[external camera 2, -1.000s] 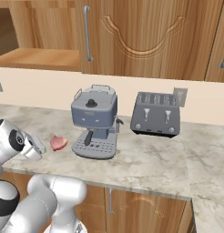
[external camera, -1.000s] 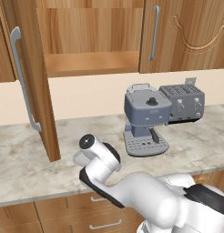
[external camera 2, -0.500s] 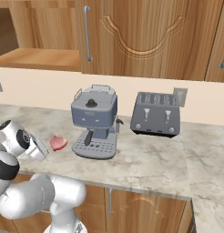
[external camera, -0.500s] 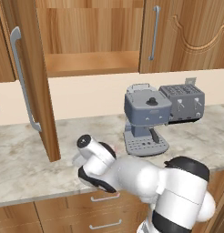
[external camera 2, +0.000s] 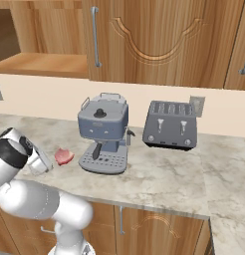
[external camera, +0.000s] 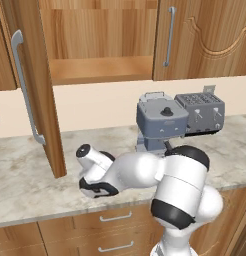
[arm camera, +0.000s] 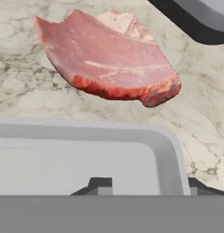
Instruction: Retrieve the tupperware from the cabinet, then place the raw meat into the tupperware to avoid contamination.
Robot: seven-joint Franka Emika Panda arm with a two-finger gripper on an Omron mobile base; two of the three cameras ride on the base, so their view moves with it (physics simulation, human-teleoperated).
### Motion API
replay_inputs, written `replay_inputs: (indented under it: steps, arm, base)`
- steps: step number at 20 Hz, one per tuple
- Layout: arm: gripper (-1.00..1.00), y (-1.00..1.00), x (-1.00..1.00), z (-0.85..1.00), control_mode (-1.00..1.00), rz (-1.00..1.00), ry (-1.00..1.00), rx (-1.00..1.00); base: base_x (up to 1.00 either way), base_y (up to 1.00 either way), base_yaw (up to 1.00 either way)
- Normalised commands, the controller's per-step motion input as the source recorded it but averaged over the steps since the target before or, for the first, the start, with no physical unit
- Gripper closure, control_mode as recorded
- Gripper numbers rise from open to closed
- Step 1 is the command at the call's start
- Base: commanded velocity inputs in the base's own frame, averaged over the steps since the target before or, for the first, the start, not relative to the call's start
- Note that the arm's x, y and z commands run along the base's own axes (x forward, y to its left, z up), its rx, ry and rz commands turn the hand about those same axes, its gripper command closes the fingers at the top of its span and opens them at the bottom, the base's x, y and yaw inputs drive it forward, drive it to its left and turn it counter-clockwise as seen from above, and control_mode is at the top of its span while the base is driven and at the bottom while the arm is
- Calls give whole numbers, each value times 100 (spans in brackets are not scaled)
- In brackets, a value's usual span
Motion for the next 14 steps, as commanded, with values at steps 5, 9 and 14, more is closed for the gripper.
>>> replay_inputs:
  steps: [5,9,14]
  arm:
    - [100,19,8,-4,-100,0,1,0]
    - [-100,10,0,0,-100,0,0,0]
    - [-100,0,-7,0,-100,0,0,0]
  base:
    - [0,0,0]
    - [0,0,0]
    - [0,0,0]
